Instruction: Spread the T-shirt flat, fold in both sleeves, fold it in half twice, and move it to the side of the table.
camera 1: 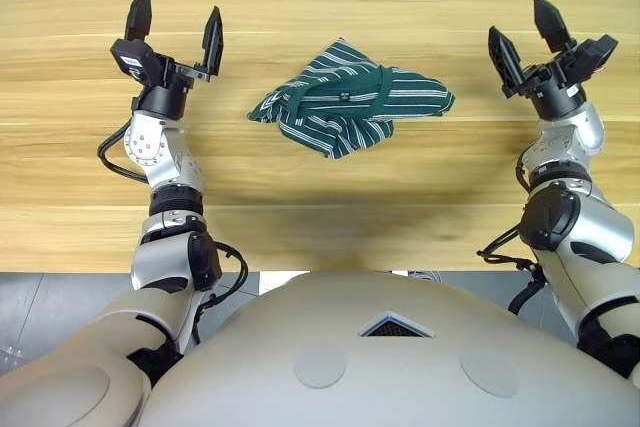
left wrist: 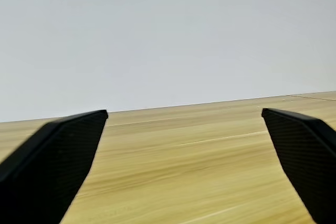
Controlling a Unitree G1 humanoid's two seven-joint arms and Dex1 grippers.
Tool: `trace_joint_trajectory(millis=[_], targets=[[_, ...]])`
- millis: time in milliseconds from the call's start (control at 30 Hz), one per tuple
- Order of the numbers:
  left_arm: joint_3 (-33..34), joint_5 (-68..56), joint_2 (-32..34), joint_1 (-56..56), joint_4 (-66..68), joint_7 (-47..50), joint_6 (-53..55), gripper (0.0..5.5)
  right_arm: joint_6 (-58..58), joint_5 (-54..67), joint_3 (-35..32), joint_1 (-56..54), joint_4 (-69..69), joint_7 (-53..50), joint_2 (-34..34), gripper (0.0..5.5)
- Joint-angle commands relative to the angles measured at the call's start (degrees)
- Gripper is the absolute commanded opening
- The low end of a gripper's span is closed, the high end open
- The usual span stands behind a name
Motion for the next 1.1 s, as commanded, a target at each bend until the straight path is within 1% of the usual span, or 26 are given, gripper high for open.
trace_joint_trajectory(millis=[33, 367, 567, 1100], targets=[[0.2, -0.02, 0.74, -0.19, 0.58, -0.29, -0.08, 5.4, -0.8, -0.46, 0.33, -0.35, -0.22, -0.18, 0.13, 5.37], [0.72, -0.16, 0.93, -0.13, 0.61, -0.43, -0.07, 5.4, -1.28, 0.13, -0.74, -1.05, -0.07, -1.24, 0.02, 5.37], [0.94, -0.29, 1.05, -0.15, 0.7, -0.54, 0.06, 5.4, -1.06, -0.95, 0.4, -0.82, -0.08, -0.49, 0.33, 5.37], [1.04, -0.18, 1.19, -0.19, 1.16, -0.9, -0.13, 5.4, -0.87, -0.6, 0.72, -0.54, -0.28, 0.48, 0.56, 5.37]])
